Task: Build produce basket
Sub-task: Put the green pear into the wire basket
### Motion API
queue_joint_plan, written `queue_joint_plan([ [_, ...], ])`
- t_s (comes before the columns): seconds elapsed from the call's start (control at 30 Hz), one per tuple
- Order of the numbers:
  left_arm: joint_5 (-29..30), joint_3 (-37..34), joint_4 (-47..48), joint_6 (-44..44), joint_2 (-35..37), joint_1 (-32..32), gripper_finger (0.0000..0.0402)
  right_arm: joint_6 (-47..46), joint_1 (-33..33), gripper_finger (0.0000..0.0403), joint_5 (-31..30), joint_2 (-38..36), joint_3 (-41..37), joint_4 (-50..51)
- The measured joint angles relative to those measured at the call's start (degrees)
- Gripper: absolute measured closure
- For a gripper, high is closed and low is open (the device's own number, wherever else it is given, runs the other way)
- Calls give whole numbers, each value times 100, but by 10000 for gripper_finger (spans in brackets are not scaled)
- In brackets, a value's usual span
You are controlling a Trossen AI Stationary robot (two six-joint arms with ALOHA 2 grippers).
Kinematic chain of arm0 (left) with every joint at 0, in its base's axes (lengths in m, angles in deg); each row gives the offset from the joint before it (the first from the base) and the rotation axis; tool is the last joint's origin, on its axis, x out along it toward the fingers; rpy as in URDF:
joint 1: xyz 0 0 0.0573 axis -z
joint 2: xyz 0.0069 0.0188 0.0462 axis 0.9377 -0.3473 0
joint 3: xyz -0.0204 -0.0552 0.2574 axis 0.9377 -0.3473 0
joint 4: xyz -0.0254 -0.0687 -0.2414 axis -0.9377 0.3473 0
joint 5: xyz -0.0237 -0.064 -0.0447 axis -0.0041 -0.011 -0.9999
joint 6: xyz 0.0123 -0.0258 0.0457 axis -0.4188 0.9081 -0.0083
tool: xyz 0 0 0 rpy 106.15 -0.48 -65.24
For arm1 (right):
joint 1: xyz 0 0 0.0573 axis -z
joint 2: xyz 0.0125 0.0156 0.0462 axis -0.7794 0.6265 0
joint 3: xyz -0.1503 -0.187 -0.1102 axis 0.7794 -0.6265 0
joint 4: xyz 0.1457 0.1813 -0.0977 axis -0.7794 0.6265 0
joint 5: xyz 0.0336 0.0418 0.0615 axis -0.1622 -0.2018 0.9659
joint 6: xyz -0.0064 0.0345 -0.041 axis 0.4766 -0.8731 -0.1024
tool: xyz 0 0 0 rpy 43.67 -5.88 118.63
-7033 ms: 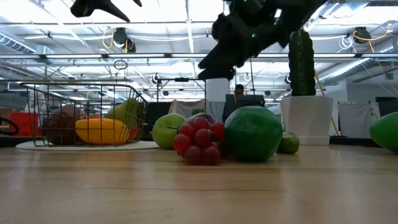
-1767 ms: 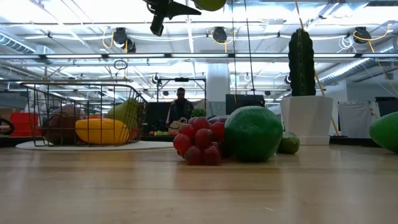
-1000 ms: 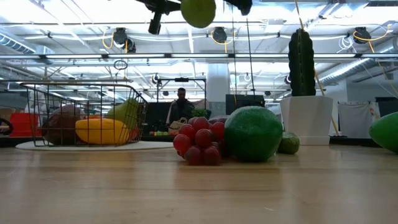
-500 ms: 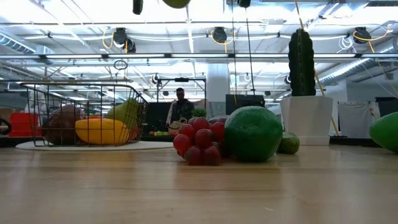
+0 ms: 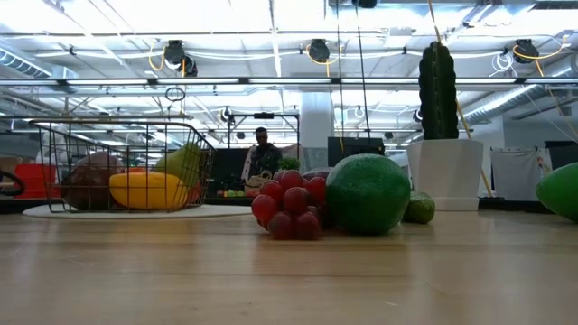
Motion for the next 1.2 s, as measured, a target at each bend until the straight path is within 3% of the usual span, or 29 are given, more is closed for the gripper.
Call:
queue_joint_plan([
  [0.2, 522, -1, -12, -362, -8, 788, 389, 113, -28, 122, 474, -78, 0, 435],
  [0.33, 556, 0, 22, -512, -71, 1143, 392, -33, -29, 122, 1250, -264, 0, 1185],
  [0.47, 633, 0, 112, -274, -158, 1373, 397, 36, -105, 122, 1495, -571, -2, 2117],
  [0.8, 903, 0, 127, 749, -712, 1678, 396, 1124, -62, 122, 1171, -1469, -2, 4099],
  [1.2, 1064, 0, -55, 2207, -1443, 2098, 392, 2434, 260, 122, 1163, -2249, -4, 5145],
])
